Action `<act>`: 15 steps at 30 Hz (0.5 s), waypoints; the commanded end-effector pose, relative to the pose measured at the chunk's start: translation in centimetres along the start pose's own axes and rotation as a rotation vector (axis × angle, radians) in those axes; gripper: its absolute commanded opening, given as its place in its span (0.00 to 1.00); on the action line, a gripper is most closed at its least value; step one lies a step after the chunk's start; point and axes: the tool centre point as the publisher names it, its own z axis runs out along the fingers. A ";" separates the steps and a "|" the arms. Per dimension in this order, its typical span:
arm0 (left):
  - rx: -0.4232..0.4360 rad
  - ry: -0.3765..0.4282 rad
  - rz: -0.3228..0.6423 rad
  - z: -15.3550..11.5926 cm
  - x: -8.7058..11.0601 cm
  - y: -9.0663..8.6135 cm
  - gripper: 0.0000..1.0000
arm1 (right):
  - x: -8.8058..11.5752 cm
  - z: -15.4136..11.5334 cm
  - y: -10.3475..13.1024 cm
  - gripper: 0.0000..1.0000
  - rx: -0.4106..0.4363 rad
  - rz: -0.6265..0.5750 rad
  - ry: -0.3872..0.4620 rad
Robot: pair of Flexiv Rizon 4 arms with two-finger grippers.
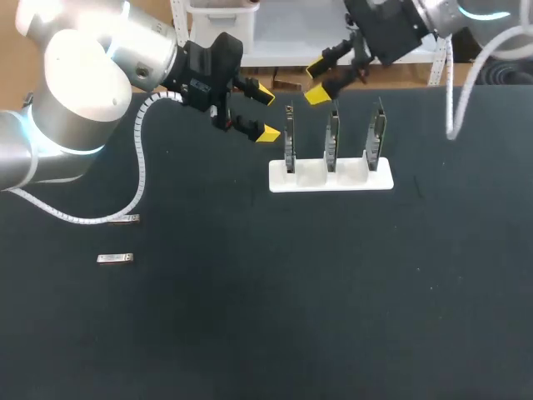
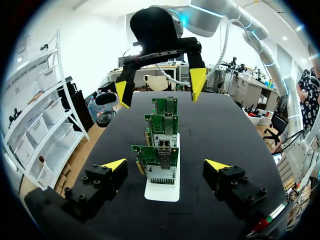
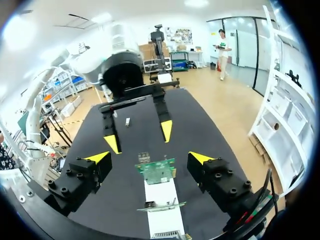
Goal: Pick up the optical module with the left hand, and insert it into the network port with the right hand.
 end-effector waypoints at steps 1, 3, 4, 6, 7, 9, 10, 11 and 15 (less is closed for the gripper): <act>0.000 0.001 0.001 0.0 0.0 0.1 1.00 | 0.5 -0.7 0.4 1.00 -0.017 -0.012 -0.039; 0.000 0.001 0.001 0.0 0.0 0.1 1.00 | 0.6 -0.8 0.4 1.00 -0.027 -0.017 -0.036; 0.000 0.001 0.001 0.0 0.0 0.1 1.00 | 0.7 -0.9 0.4 1.00 -0.035 -0.022 -0.037; 0.000 0.001 0.001 0.0 0.0 0.1 1.00 | 0.8 -1.0 0.4 0.25 -0.036 -0.029 -0.029; 0.000 0.001 0.001 0.0 0.0 0.1 1.00 | 0.8 -1.1 0.4 0.00 -0.039 -0.036 -0.031; 0.000 0.001 0.001 0.0 0.0 0.1 1.00 | 0.8 -1.2 0.3 0.00 -0.046 -0.044 -0.031; 0.000 0.001 0.001 0.0 0.0 0.1 1.00 | 0.8 -1.2 0.3 0.00 -0.047 -0.046 -0.028; 0.000 0.001 0.001 0.0 0.0 0.1 1.00 | 0.7 -1.2 0.2 0.00 -0.050 -0.050 -0.026; 0.000 0.001 0.001 0.0 0.0 0.1 1.00 | 0.6 -1.2 0.0 0.00 -0.060 -0.062 -0.018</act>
